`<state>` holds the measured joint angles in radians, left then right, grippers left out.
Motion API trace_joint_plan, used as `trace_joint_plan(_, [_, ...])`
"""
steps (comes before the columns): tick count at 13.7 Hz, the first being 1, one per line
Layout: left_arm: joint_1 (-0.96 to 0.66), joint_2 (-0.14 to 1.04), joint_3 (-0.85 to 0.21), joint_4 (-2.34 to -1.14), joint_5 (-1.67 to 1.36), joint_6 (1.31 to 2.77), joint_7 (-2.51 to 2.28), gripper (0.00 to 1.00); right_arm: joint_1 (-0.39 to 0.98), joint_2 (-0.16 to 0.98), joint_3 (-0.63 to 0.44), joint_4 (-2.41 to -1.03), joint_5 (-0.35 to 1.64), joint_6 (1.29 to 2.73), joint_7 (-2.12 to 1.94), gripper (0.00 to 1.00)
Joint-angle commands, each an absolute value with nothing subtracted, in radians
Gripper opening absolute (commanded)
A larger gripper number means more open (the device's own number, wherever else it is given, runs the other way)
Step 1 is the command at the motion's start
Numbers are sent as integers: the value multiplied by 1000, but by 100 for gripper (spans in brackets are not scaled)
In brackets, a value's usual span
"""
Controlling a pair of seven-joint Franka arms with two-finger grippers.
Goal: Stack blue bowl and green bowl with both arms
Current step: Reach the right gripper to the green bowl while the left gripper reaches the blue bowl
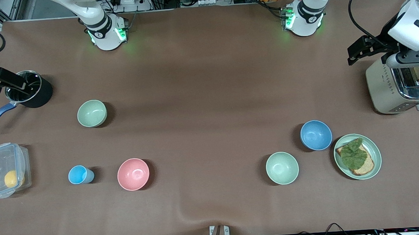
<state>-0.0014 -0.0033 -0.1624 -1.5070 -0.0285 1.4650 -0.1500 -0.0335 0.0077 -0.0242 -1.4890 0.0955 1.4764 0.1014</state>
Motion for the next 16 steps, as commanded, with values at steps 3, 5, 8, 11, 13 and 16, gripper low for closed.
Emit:
trace_joint_plan(3, [-3,-9,-166,-1517,-28,1470,-166,100,-5,6,-20,-1471,36,1466,30,100])
trace_joint_plan(5, [-3,-6,-166,-1522,-28,1470,-166,100,-6,5,-3,-1471,0,1468,-24,100])
trace_joint_plan(8, [-3,-2,-166,-1537,-26,1474,-166,100,-8,5,-3,-1471,5,1468,-26,100])
trace_joint_plan(11, [-3,0,-175,-1580,-5,1512,-166,100,-11,14,-6,-1471,8,1462,-29,100])
trace_joint_plan(13, [-5,17,-181,-1606,3,1542,-166,100,-18,20,-9,-1471,8,1442,-25,100])
trace_joint_plan(16, [-20,95,-192,-1601,52,1549,-164,100,-15,83,-9,-1470,-3,1450,-34,100])
